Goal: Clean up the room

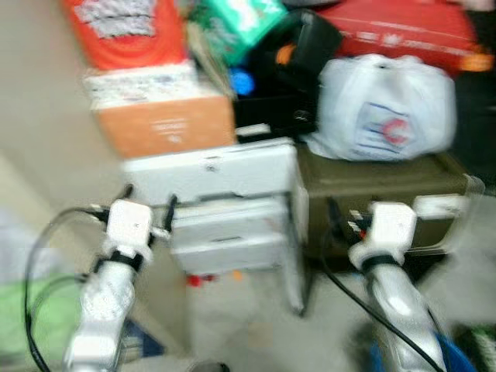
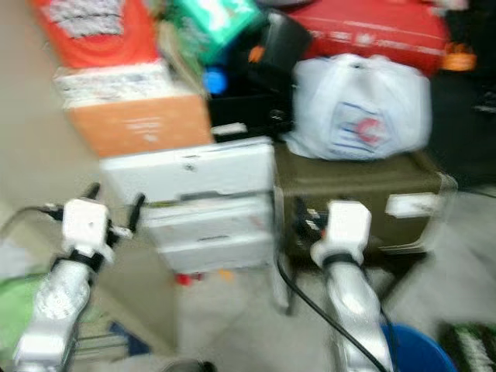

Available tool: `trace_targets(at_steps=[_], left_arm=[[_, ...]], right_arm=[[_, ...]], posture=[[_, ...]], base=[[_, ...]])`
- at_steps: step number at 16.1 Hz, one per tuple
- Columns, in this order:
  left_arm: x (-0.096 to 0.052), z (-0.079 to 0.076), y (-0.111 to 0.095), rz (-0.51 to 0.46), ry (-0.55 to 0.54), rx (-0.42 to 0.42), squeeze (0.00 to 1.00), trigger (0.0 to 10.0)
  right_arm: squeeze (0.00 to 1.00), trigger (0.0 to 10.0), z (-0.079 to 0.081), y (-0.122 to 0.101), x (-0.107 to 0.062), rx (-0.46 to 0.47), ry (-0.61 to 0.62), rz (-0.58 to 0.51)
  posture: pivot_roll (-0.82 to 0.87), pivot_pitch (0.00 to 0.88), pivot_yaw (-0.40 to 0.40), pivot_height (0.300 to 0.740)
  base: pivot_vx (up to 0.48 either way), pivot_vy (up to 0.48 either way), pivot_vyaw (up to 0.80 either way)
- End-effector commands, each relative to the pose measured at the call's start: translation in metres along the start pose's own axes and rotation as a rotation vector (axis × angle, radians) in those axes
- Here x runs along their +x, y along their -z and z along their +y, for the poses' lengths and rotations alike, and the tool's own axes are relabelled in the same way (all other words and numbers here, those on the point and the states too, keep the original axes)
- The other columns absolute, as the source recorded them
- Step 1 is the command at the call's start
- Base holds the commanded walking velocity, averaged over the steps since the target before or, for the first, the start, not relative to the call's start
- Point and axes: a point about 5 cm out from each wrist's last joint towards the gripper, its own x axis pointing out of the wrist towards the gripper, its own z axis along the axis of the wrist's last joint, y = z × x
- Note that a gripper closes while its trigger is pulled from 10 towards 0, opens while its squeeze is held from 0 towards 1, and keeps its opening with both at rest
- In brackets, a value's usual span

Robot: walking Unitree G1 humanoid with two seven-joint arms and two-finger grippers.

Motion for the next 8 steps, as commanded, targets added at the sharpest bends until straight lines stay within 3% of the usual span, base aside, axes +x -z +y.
trace_targets(at_steps=[1, 3, 6, 8], left_arm=[[-0.001, -0.001, -0.003, -0.011, 0.020, 0.012, 0.00, 10.0], [-0.006, -0.006, -0.003, 0.000, 0.089, -0.003, 0.00, 10.0], [-0.019, -0.002, 0.000, 0.023, 0.102, 0.000, 0.00, 10.0], [-0.028, 0.004, 0.004, 0.045, 0.079, 0.020, 0.00, 10.0]], right_arm=[[0.00, 10.0, -0.003, -0.008, 0.001, -0.013, 0.018, -0.025], [0.00, 10.0, -0.012, -0.006, -0.006, -0.045, 0.076, -0.011], [0.00, 10.0, -0.019, 0.004, -0.027, -0.069, 0.099, 0.045], [0.00, 10.0, -0.022, 0.005, -0.032, -0.050, 0.122, 0.062]], posture=[[-0.14, 0.000, 0.063, 0.740], [-0.14, 0.000, 0.061, 0.740], [-0.14, 0.000, 0.059, 0.740], [-0.14, 0.000, 0.061, 0.740]], base=[[0.000, 0.000, 0.80], [0.000, 0.000, 0.72], [0.000, 0.000, 0.00], [0.000, 0.000, 0.00]])
